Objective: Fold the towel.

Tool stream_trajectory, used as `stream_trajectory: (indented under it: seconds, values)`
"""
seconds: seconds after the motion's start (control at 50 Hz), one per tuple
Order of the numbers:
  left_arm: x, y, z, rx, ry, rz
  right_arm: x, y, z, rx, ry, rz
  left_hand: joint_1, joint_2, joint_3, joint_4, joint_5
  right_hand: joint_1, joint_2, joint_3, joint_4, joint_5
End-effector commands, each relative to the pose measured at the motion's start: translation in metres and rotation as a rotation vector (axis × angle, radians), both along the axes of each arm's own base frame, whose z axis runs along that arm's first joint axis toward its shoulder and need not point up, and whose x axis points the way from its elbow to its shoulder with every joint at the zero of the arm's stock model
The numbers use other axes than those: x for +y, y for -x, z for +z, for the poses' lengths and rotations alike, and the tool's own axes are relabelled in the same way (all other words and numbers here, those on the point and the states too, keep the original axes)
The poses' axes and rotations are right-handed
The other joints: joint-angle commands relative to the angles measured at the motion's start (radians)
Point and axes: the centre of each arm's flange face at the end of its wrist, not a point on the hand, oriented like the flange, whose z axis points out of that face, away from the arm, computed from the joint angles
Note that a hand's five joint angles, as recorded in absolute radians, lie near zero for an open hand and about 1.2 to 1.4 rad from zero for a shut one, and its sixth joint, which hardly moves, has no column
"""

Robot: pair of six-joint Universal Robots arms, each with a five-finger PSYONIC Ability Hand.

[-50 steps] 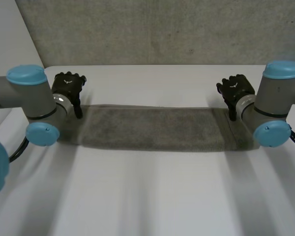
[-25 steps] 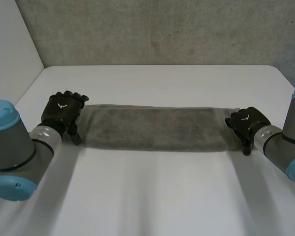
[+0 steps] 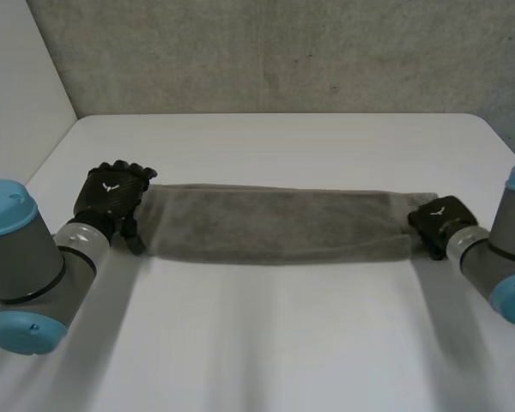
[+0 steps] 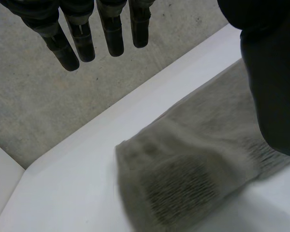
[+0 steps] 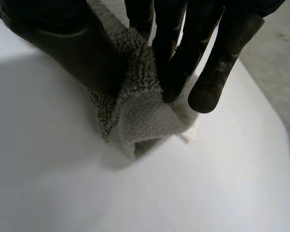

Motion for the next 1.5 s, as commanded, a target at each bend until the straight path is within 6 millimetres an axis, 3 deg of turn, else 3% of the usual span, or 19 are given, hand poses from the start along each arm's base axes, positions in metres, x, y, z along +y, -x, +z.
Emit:
stream_trajectory:
  seconds: [0.02,0.16,0.34,0.38,0.44,0.48,0.5,0.54,0.56,0.6,0.76,0.78,0.82,0.86,1.0,1.08,1.22,1.34,1.5]
  values:
    - [0.001,0.0,0.003,0.003,0.006,0.001,-0.027,0.046,0.038,0.013,0.101,-0.13,-0.077,-0.066,-0.053,-0.068,-0.207,0.108,0.095,0.082,0.055,0.059]
    - [0.001,-0.001,0.008,0.022,0.014,0.005,-0.053,0.111,0.059,0.121,0.145,-0.251,-0.077,-0.066,-0.053,-0.068,-0.207,0.108,0.095,0.082,0.055,0.059]
    - [0.004,-0.001,0.013,0.03,0.025,0.004,-0.066,0.097,0.084,0.215,0.211,-0.195,-0.077,-0.066,-0.053,-0.068,-0.207,0.108,0.095,0.082,0.055,0.059]
    - [0.004,-0.001,0.015,0.032,0.031,0.004,-0.057,0.037,0.103,0.163,0.287,-0.072,-0.08,-0.069,-0.056,-0.071,-0.21,0.108,0.095,0.082,0.055,0.059]
    - [0.004,-0.001,0.015,0.032,0.031,0.004,-0.047,0.003,0.116,0.121,0.329,-0.006,-0.08,-0.069,-0.056,-0.071,-0.21,0.108,0.095,0.082,0.055,0.059]
    - [0.004,-0.001,0.015,0.032,0.031,0.002,-0.018,-0.058,0.128,0.05,0.368,0.128,-0.08,-0.069,-0.056,-0.071,-0.21,0.108,0.095,0.082,0.055,0.059]
    - [0.004,-0.001,0.015,0.032,0.031,0.002,-0.017,-0.059,0.128,0.05,0.368,0.129,-0.08,-0.069,-0.056,-0.071,-0.21,0.108,0.095,0.082,0.055,0.059]
    - [0.004,-0.001,0.015,0.031,0.029,0.004,0.025,-0.117,0.125,0.014,0.371,0.287,-0.08,-0.069,-0.056,-0.071,-0.21,0.108,0.095,0.082,0.055,0.059]
    - [0.004,-0.001,0.015,0.031,0.029,0.004,0.025,-0.118,0.125,0.014,0.371,0.288,-0.08,-0.069,-0.056,-0.071,-0.21,0.108,0.095,0.082,0.055,0.059]
    - [0.004,-0.001,0.015,0.031,0.029,0.004,0.069,-0.166,0.1,0.006,0.328,0.444,-0.08,-0.069,-0.056,-0.071,-0.21,0.108,0.095,0.082,0.055,0.059]
    - [0.005,0.0,0.015,0.031,0.028,0.001,0.133,-0.22,0.035,0.018,0.226,0.642,-0.082,-0.072,-0.058,-0.074,-0.213,0.063,0.049,0.037,0.009,0.014]
    - [0.005,0.0,0.015,0.031,0.028,0.001,0.134,-0.22,0.035,0.018,0.226,0.643,-0.083,-0.072,-0.058,-0.074,-0.213,0.062,0.049,0.037,0.009,0.013]
    - [0.005,0.0,0.015,0.031,0.028,0.001,0.136,-0.223,0.029,0.002,0.226,0.648,-0.083,-0.072,-0.058,-0.074,-0.213,-0.904,-0.918,-0.93,-0.958,-0.953]
    - [0.006,0.0,0.014,0.031,0.027,-0.002,0.135,-0.222,0.03,-0.007,0.233,0.644,-0.083,-0.072,-0.058,-0.074,-0.213,-1.114,-1.127,-1.139,-1.167,-1.163]
    - [0.007,0.003,0.014,0.03,0.025,-0.01,0.117,-0.199,0.059,-0.096,0.23,0.526,-0.085,-0.075,-0.061,-0.077,-0.215,-1.114,-1.127,-1.139,-1.167,-1.163]
    - [0.008,0.004,0.013,0.03,0.024,-0.013,0.08,-0.144,0.071,-0.16,0.164,0.33,-0.085,-0.075,-0.061,-0.077,-0.215,-1.114,-1.127,-1.139,-1.167,-1.163]
    - [0.012,0.009,0.011,0.029,0.018,-0.031,0.073,-0.075,0.038,-0.126,0.011,0.167,-0.085,-0.075,-0.061,-0.077,-0.215,-0.984,-0.998,-1.01,-1.038,-1.033]
    - [0.016,0.013,0.009,0.027,0.012,-0.047,0.08,-0.057,0.014,-0.085,-0.07,0.165,-0.088,-0.078,-0.064,-0.08,-0.218,-0.562,-0.575,-0.587,-0.615,-0.611]
    - [0.018,0.014,0.008,0.025,0.007,-0.048,0.076,-0.06,0.016,-0.041,-0.029,0.167,-0.091,-0.081,-0.067,-0.082,-0.221,0.017,0.004,-0.008,-0.036,-0.032]
